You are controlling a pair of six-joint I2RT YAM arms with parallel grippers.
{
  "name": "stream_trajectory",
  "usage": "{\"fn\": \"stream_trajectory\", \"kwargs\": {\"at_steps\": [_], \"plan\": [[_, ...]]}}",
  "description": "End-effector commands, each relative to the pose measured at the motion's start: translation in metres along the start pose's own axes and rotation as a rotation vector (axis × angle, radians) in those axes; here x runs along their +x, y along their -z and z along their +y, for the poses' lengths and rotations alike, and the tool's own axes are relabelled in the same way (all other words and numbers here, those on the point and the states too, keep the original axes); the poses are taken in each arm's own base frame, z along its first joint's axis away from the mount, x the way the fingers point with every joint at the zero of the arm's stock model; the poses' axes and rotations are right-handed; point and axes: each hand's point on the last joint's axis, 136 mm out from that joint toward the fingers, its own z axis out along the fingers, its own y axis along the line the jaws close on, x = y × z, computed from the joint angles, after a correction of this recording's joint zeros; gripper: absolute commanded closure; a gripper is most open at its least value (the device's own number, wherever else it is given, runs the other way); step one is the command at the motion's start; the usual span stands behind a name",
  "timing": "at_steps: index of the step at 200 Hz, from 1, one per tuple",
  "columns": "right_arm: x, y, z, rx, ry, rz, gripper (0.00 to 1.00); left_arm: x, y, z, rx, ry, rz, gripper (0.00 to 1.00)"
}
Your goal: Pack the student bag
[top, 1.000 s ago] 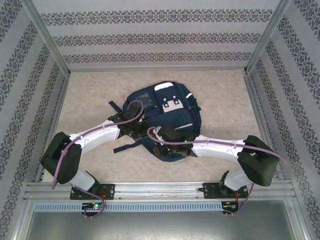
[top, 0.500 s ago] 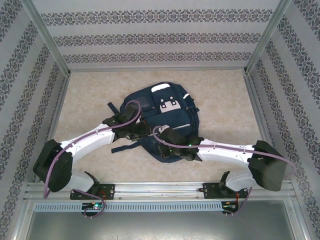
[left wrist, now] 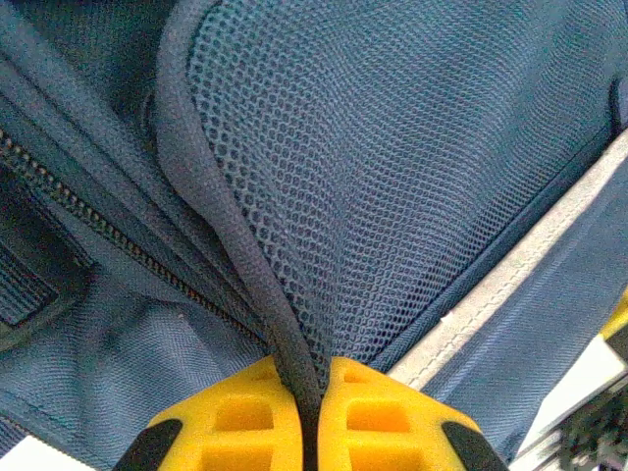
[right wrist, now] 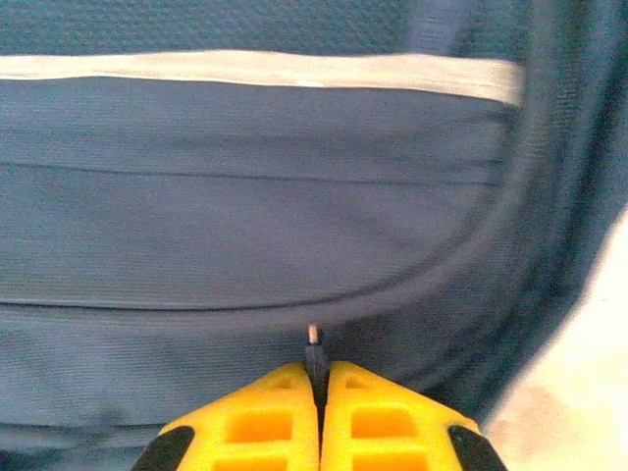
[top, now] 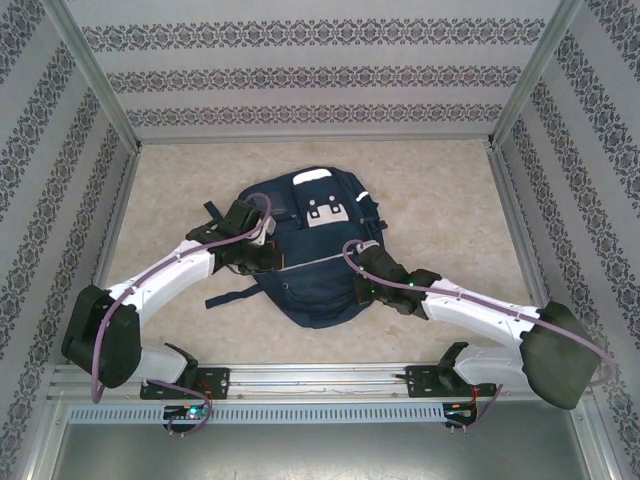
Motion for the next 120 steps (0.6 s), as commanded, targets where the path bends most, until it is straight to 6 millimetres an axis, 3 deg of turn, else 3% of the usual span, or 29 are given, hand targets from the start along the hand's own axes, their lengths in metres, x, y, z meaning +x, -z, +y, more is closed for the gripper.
{"fn": "stream_trajectory", "kwargs": {"at_steps": [1, 33, 47, 63, 75, 89, 99, 120], "plan": [[0.009, 0.003, -0.035, 0.125, 0.027, 0.022, 1.0, 0.001, 0.02, 0.025, -0.063, -0.125, 0.064, 1.0], [0.011, 0.003, -0.009, 0.006, 0.098, 0.037, 1.0, -0.034, 0.021, 0.053, -0.118, -0.103, 0.049, 1.0], [0.013, 0.002, 0.009, -0.03, 0.164, 0.039, 1.0, -0.059, 0.016, 0.063, -0.166, -0.071, 0.027, 0.86], [0.013, -0.002, 0.035, -0.083, 0.213, 0.045, 1.0, -0.084, 0.01, 0.068, -0.179, -0.006, 0.02, 0.81], [0.012, -0.004, 0.059, -0.141, 0.239, 0.048, 1.0, -0.095, 0.009, 0.069, -0.195, 0.066, 0.021, 0.71], [0.008, -0.005, 0.084, -0.185, 0.274, 0.043, 1.0, -0.095, 0.019, 0.072, -0.255, 0.173, 0.032, 0.67], [0.006, -0.006, 0.099, -0.208, 0.302, 0.041, 1.0, -0.089, 0.026, 0.069, -0.26, 0.208, 0.02, 0.59], [-0.001, -0.008, 0.121, -0.24, 0.338, 0.035, 1.0, -0.061, 0.04, 0.071, -0.257, 0.259, -0.017, 0.46]]}}
